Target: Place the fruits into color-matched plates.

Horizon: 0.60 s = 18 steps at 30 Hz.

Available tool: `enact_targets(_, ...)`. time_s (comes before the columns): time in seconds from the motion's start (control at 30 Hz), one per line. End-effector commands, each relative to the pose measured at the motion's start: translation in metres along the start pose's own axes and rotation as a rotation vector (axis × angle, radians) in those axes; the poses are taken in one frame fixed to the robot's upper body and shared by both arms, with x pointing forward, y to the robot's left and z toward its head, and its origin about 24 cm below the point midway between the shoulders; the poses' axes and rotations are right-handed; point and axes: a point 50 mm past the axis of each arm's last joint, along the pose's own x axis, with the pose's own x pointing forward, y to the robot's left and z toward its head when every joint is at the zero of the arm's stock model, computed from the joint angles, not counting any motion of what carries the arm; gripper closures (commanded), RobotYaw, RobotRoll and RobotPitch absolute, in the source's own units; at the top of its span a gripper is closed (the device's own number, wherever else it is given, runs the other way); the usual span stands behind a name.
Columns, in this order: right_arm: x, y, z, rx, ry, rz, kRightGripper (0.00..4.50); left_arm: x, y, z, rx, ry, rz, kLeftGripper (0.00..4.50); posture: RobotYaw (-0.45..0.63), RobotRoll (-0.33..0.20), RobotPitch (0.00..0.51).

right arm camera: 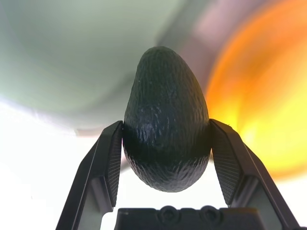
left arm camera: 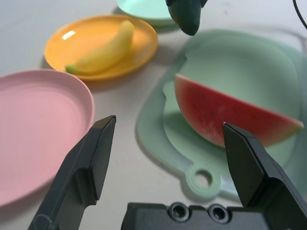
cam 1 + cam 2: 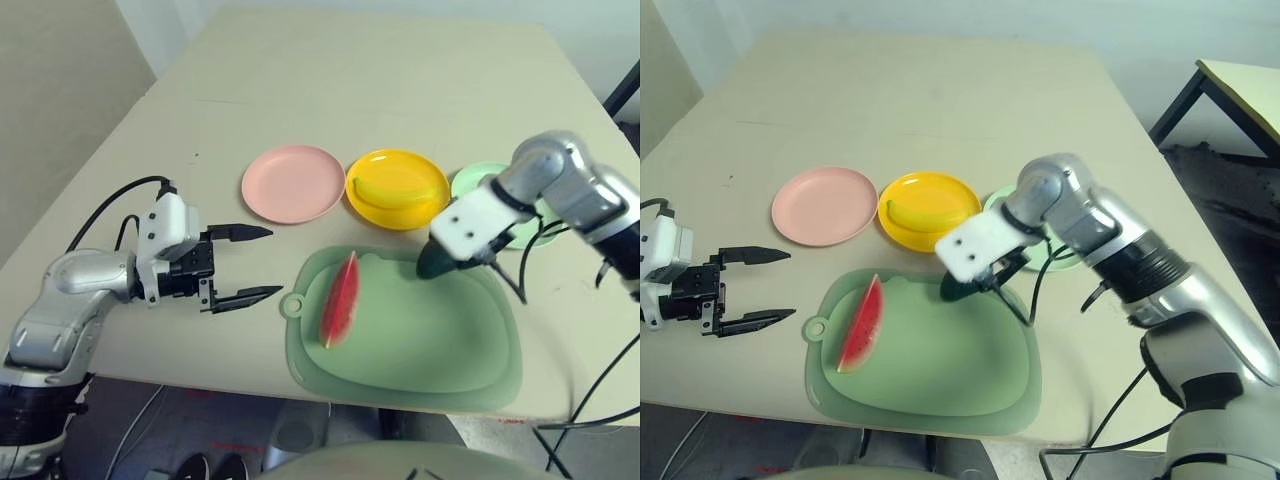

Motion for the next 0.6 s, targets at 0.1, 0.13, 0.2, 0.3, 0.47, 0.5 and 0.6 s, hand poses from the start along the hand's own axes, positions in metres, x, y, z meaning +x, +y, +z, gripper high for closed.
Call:
enact_targets(0.1, -0.009, -0.006, -0.031, 0.115, 0.101, -0.042, 1.57, 0.003, 0.008, 0.004, -0.024, -0.024, 0.045, 0.00, 0.11, 0.000, 0.113)
enact_targets(0.13, -0.008, -0.007, -0.036, 0.140, 0.114, -0.053, 1.57, 0.003, 0.009, 0.004, -0.025, -0.023, 0.045, 0.00, 0.11, 0.000, 0.115)
enact_targets(0.2, -0.004, -0.009, -0.046, 0.205, 0.131, -0.072, 1.57, 0.004, 0.009, 0.004, -0.025, -0.019, 0.045, 0.00, 0.11, 0.000, 0.116)
enact_targets(0.3, 0.007, -0.006, -0.063, 0.267, 0.196, -0.079, 1.57, 0.005, 0.008, 0.003, -0.020, -0.006, 0.041, 0.00, 0.12, 0.000, 0.117)
enact_targets(0.47, 0.019, -0.002, -0.078, 0.309, 0.272, -0.078, 1.57, 0.005, 0.008, 0.005, -0.013, 0.001, 0.043, 0.00, 0.13, 0.000, 0.119)
enact_targets(0.5, 0.021, -0.001, -0.081, 0.315, 0.285, -0.078, 1.57, 0.005, 0.008, 0.005, -0.012, 0.003, 0.045, 0.00, 0.13, 0.000, 0.119)
enact_targets(0.6, 0.023, 0.001, -0.085, 0.336, 0.297, -0.074, 1.57, 0.003, 0.006, 0.006, -0.013, 0.009, 0.048, 0.00, 0.13, 0.000, 0.120)
